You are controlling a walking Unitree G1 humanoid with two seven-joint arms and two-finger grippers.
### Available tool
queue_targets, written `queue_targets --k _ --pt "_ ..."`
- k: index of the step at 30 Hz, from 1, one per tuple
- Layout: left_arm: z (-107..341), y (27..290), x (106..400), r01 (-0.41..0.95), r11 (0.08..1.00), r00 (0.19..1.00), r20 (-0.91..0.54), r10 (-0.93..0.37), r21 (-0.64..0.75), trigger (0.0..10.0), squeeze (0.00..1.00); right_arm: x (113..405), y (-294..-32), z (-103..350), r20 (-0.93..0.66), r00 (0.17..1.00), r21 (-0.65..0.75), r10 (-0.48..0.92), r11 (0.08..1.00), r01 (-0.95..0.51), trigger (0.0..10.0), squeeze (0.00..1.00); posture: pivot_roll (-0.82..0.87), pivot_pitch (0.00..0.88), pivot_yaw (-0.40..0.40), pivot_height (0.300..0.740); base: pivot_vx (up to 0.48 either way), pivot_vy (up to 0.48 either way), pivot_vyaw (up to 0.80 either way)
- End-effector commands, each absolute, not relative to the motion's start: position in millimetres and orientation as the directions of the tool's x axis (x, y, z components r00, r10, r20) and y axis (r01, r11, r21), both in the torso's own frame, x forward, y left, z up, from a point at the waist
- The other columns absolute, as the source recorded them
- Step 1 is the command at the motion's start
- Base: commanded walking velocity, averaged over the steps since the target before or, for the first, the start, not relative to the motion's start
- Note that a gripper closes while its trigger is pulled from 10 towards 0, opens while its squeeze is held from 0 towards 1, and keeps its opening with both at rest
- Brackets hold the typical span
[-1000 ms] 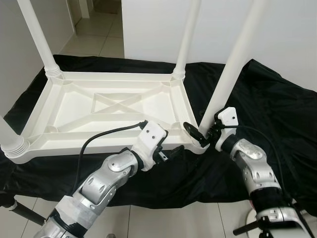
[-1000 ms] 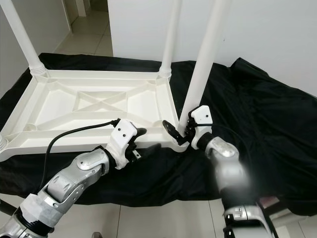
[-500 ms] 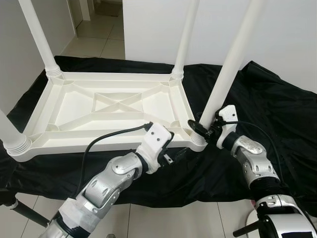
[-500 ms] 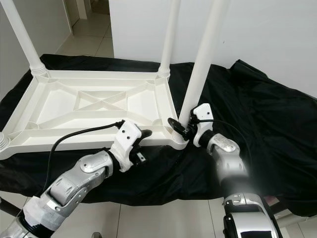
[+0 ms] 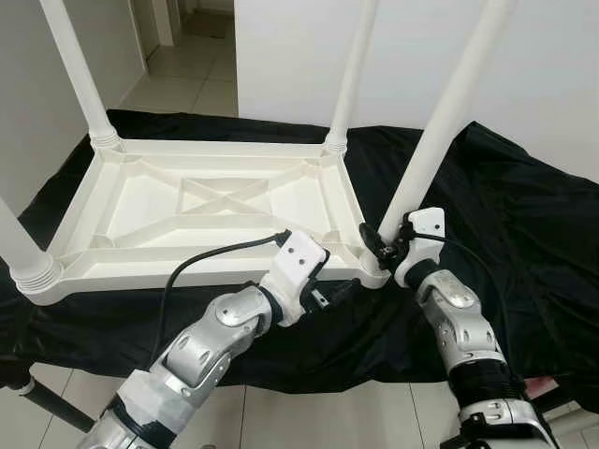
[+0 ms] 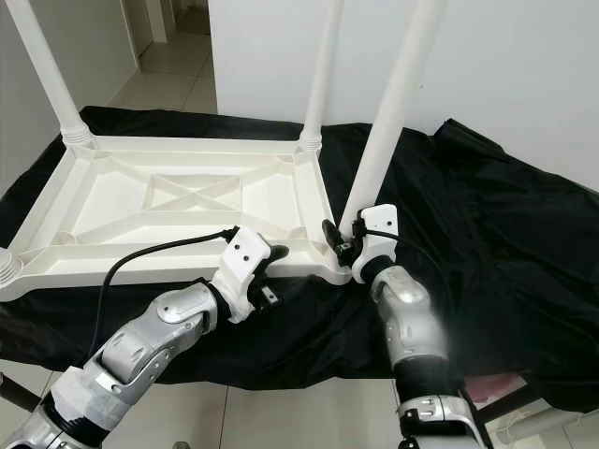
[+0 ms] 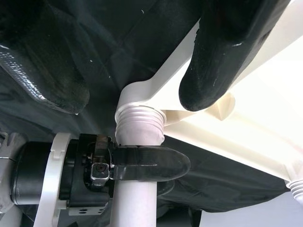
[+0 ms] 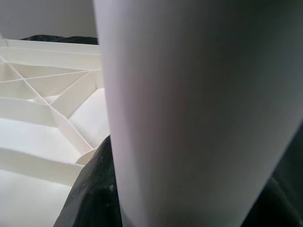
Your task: Building children table
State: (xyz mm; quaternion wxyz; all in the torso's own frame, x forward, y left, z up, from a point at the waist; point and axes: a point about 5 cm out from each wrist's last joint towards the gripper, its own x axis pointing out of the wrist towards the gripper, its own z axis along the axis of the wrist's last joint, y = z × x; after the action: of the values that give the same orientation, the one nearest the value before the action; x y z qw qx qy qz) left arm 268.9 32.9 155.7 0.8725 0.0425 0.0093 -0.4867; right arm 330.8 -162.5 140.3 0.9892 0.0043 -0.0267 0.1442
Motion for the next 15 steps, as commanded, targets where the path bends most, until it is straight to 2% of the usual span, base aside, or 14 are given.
queue_targets --k 1,5,9,12,15 --pt "156.2 30.4 265.3 0.907 0.415 0.419 -0.067 -0.905 0.072 10.0 0.00 322.8 -161.6 124.5 -0.015 0.979 0.024 0.206 0.978 -0.205 10.0 0.00 -0.01 0.031 -0.066 0.740 0.000 0.000 0.00" --pt "153.3 35.2 266.4 0.898 0.436 0.440 -0.072 -0.895 0.065 10.0 0.00 310.9 -151.1 121.1 -0.016 1.000 0.107 0.023 0.994 -0.021 10.0 0.00 -0.03 0.041 -0.059 0.740 0.000 0.000 0.00" --pt "153.3 35.5 266.7 0.894 0.446 0.449 -0.066 -0.891 0.051 10.0 0.00 303.5 -140.6 121.3 -0.027 0.997 0.122 -0.068 0.990 0.071 10.0 0.00 -0.03 0.051 -0.051 0.740 0.000 0.000 0.00" --pt "154.2 33.9 265.5 0.896 0.443 0.445 -0.061 -0.894 0.045 10.0 0.00 298.7 -128.8 121.3 -0.045 0.993 0.159 -0.113 0.980 0.119 10.0 0.00 -0.02 0.053 -0.046 0.740 0.000 0.000 0.00" --pt "154.2 34.1 265.1 0.897 0.439 0.442 -0.063 -0.895 0.045 10.0 0.00 297.3 -119.5 125.5 -0.030 0.995 0.194 -0.094 0.976 0.098 10.0 0.00 -0.02 0.056 -0.043 0.740 0.000 0.000 0.00"
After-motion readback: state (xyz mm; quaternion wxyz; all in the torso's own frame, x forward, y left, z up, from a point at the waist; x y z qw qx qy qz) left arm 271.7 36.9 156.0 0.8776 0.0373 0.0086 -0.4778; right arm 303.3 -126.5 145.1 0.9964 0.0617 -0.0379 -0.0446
